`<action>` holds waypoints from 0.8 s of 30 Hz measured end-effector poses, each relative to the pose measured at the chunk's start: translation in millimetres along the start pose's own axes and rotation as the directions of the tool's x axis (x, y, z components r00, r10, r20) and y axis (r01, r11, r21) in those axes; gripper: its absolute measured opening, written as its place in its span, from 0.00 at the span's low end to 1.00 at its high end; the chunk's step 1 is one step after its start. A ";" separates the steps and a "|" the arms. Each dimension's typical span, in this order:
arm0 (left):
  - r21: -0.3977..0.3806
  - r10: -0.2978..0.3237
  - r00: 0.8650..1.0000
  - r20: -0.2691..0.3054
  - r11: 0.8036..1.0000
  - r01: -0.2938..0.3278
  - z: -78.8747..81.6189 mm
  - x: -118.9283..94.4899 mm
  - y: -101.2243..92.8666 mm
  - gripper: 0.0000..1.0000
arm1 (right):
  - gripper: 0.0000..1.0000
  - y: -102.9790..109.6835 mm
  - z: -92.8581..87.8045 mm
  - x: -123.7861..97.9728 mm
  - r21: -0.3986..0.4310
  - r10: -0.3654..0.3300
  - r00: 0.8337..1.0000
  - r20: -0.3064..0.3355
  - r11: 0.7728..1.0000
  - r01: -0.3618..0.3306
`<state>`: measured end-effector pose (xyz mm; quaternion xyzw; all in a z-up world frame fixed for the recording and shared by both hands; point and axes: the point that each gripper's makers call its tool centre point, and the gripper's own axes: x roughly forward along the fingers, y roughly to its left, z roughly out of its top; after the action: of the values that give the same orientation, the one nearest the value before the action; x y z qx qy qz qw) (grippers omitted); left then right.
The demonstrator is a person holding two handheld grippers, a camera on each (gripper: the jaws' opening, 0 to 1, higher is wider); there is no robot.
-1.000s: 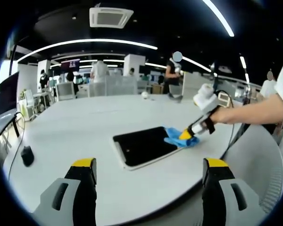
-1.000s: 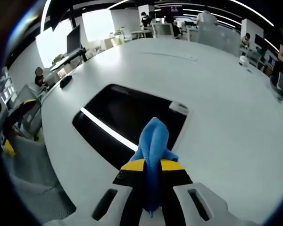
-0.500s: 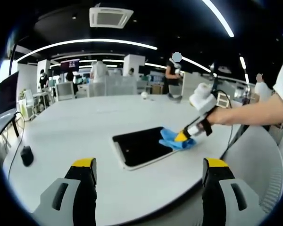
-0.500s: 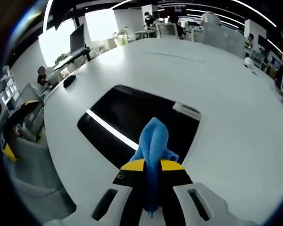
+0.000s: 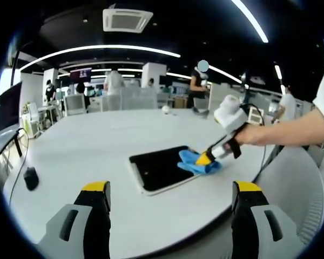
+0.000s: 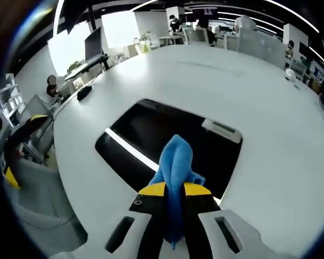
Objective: Wipe the mirror surface with the cleaning cloth until all visible marks leave the cleaned area.
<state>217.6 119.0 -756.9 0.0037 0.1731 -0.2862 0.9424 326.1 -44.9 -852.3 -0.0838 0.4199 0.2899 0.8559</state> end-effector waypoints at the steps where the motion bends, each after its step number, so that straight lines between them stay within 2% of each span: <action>1: 0.000 0.000 1.000 0.001 1.000 0.000 0.1 0.0 0.1 0.94 | 0.05 1.2 0.7 0.8 -0.001 0.003 1.000 0.000 1.000 -0.003; 13: -0.004 0.000 1.000 0.003 1.000 0.000 0.1 -0.4 0.4 0.94 | 0.05 27.5 10.8 12.0 -0.018 0.044 0.999 0.008 0.999 -0.044; 24: -0.006 0.001 1.000 0.010 1.000 -0.001 1.0 -0.9 0.6 0.94 | 0.05 42.0 17.9 19.6 -0.039 0.066 0.998 0.003 0.997 -0.066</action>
<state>217.6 119.9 -755.8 -0.0007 0.1693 -0.2850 0.9435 323.7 4.7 -851.9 -0.0857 0.4148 0.3264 0.8450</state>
